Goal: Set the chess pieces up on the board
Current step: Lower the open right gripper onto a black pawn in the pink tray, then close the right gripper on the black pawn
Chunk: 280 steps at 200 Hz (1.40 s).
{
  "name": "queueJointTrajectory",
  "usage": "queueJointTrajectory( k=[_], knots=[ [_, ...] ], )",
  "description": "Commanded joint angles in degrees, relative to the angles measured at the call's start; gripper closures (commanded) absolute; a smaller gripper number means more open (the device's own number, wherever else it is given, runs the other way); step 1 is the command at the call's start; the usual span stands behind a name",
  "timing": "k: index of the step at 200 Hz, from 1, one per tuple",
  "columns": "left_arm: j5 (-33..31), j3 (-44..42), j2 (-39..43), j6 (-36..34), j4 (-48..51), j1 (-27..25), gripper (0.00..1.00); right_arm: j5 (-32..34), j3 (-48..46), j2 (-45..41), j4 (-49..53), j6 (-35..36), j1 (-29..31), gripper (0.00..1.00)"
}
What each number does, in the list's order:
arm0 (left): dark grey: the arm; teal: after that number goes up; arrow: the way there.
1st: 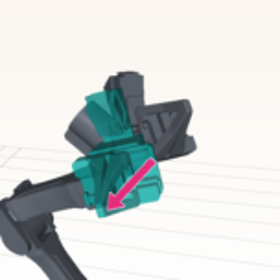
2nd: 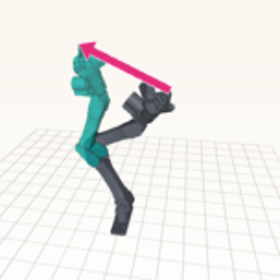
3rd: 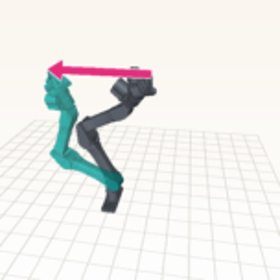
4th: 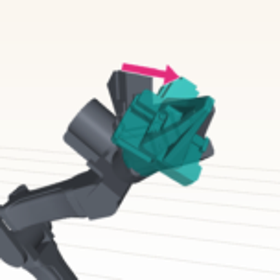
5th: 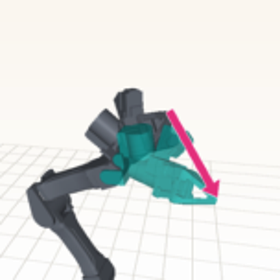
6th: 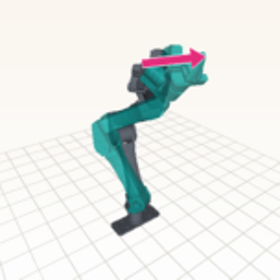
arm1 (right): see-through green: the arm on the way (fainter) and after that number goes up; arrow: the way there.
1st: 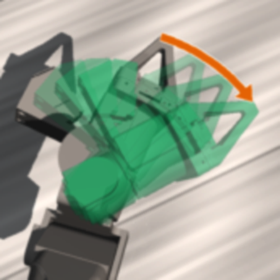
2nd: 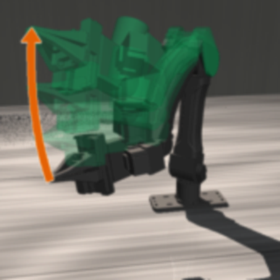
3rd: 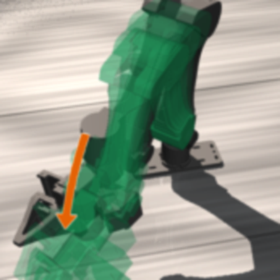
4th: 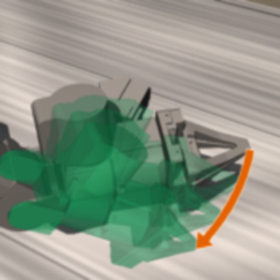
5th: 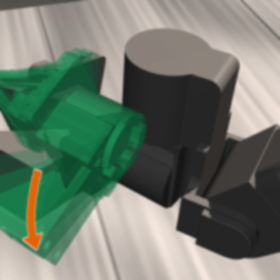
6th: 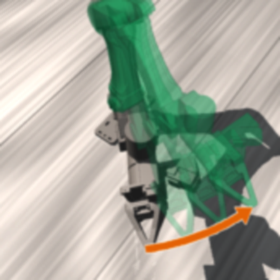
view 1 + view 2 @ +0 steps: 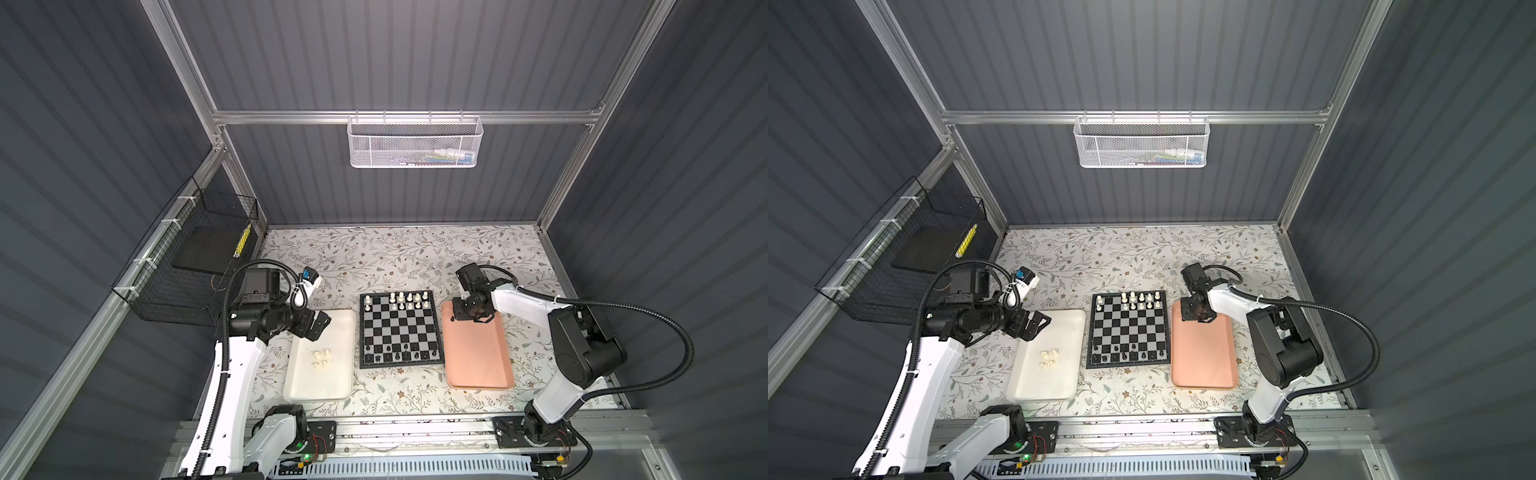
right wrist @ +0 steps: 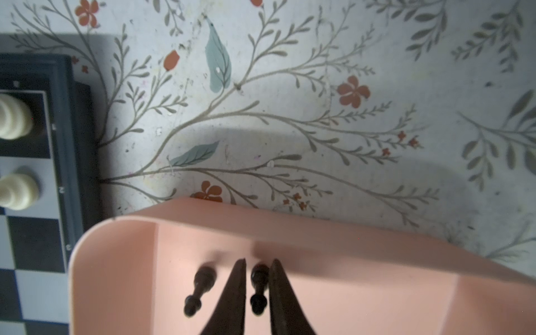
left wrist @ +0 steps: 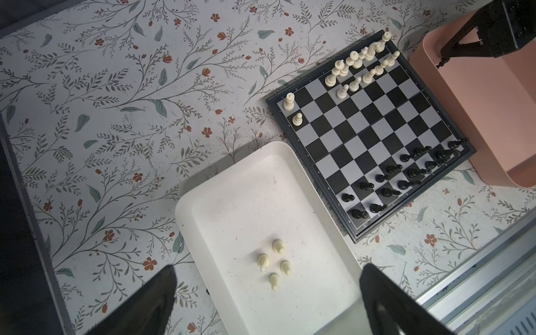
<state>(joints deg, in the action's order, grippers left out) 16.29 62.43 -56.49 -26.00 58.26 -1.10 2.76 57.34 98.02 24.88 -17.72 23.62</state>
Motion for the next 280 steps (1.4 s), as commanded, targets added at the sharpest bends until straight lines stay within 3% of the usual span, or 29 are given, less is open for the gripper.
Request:
queueJointTrajectory(
  k=[1, 216, 280],
  knots=[
    [0.25, -0.41, 0.77, -0.61, 0.98, -0.20, 0.01, 0.30, -0.12, 0.86, 0.35, 0.31, -0.09, 0.80],
    [0.32, 0.12, 0.50, -0.63, 1.29, -0.21, 0.01, 0.68, -0.65, 1.01, -0.02, 0.22, -0.06, 0.83],
    [0.22, -0.14, 0.85, -0.62, 1.32, -0.21, 0.01, 0.96, -0.91, 0.08, 0.27, -0.04, -0.07, 0.79]
  ],
)
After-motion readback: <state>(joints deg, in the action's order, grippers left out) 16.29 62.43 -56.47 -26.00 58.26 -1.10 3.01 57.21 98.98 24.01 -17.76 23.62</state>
